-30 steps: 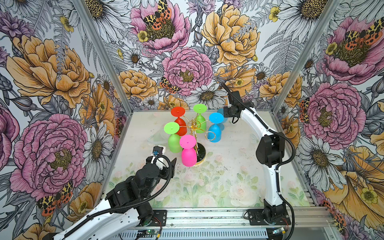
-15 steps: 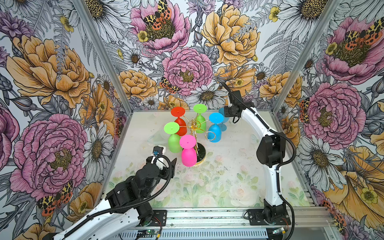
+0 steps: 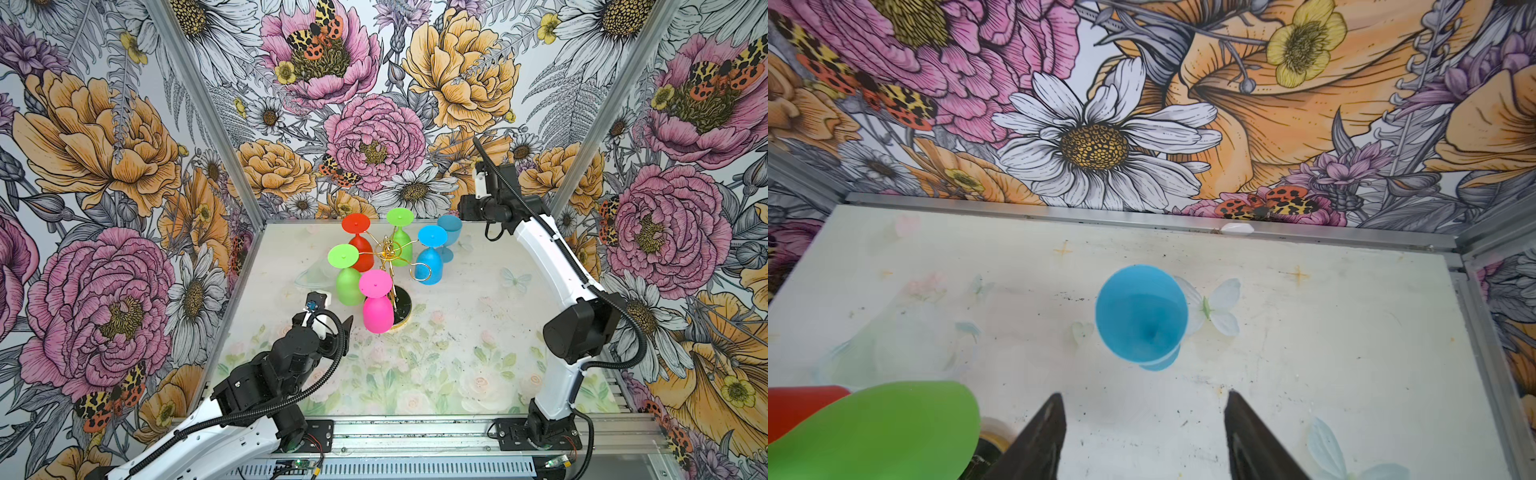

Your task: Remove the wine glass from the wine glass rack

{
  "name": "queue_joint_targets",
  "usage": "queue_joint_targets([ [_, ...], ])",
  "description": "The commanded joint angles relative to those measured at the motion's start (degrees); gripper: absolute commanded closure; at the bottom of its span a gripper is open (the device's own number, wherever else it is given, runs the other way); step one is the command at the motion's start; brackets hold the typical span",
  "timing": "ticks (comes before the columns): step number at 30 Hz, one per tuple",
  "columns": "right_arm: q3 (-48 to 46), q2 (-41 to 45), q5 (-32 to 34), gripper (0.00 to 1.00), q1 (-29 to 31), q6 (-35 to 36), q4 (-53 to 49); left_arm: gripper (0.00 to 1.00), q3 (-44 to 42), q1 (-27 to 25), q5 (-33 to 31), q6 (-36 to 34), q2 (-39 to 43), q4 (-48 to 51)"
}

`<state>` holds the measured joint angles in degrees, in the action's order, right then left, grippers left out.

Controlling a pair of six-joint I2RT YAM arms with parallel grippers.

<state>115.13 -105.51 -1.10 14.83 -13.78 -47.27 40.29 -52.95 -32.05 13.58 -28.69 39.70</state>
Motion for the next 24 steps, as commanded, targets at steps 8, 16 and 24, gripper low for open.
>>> queue_joint_targets([
  [8, -10.85, 12.02, -22.68, 0.35, -1.21, -9.05, 1.74, 0.18, 0.58, 1.26, 1.68, -1.07, -0.66, -1.69],
  [16, -20.21, 16.57, -31.68, 0.34, -0.55, -15.97, 9.65, 0.18, 0.67, 2.76, 3.53, -1.30, -1.28, -2.25],
  [24, -26.45, 18.19, -36.40, 0.39, -0.14, -21.72, 17.66, 0.18, 0.68, 2.88, 3.66, -1.06, -0.85, -2.11],
])
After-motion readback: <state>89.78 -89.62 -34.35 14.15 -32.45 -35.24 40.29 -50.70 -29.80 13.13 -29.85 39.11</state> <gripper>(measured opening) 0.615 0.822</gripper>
